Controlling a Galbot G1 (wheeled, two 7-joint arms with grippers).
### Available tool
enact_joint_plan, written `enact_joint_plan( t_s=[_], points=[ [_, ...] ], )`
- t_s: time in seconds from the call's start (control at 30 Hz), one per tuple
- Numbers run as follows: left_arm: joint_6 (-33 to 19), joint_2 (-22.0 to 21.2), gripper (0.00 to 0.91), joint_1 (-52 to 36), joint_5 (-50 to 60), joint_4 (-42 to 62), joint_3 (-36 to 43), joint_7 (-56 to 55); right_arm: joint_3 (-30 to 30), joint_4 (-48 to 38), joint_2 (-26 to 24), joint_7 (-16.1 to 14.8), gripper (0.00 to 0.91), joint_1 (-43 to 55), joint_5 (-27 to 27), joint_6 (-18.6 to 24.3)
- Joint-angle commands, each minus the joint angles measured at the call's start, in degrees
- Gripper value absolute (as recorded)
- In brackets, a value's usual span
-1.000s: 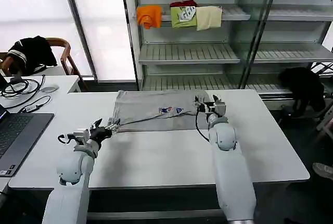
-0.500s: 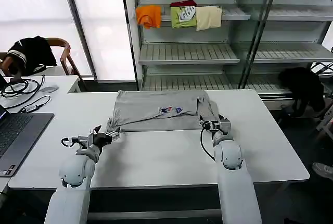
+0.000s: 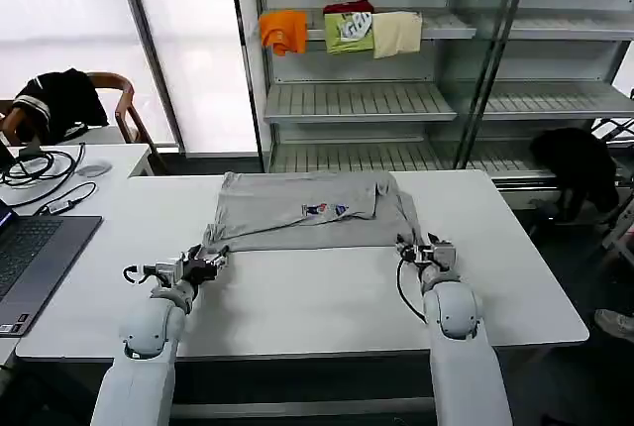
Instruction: Fold and organize the clothes.
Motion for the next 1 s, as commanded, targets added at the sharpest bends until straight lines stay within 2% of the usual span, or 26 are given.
enact_joint_plan(
  t_s=[0.03, 0.6, 0.67, 0.8, 1.0],
  points=[
    [0.2, 0.0, 0.01, 0.1, 0.4, 0.3, 0.0, 0.1, 0.3, 0.4, -0.5, 0.1, 0.0, -0.7, 0.2, -0.3],
    [-0.2, 0.0, 0.0, -0.8, -1.6, 1.0, 0.5, -1.1, -0.1, 0.4, -0.4, -1.2, 0.0, -1.2, 0.3, -0.3],
    [-0.2, 0.0, 0.0, -0.7, -1.6, 1.0, 0.5, -1.1, 0.0, 1.1, -0.4, -0.9, 0.0, -1.6, 1.8, -0.3],
    [-0.5, 0.5, 0.0, 0.6, -3.2, -1.6, 0.2, -1.5, 0.0, 4.4, -0.8, 0.0, 0.0, -3.5, 5.7, -0.4],
    [0.2, 2.6, 0.0, 6.5, -10.4, -8.1, -1.2, -2.1, -1.3, 16.2, -2.1, 1.4, 0.0, -12.2, 9.3, -0.5]
  ],
)
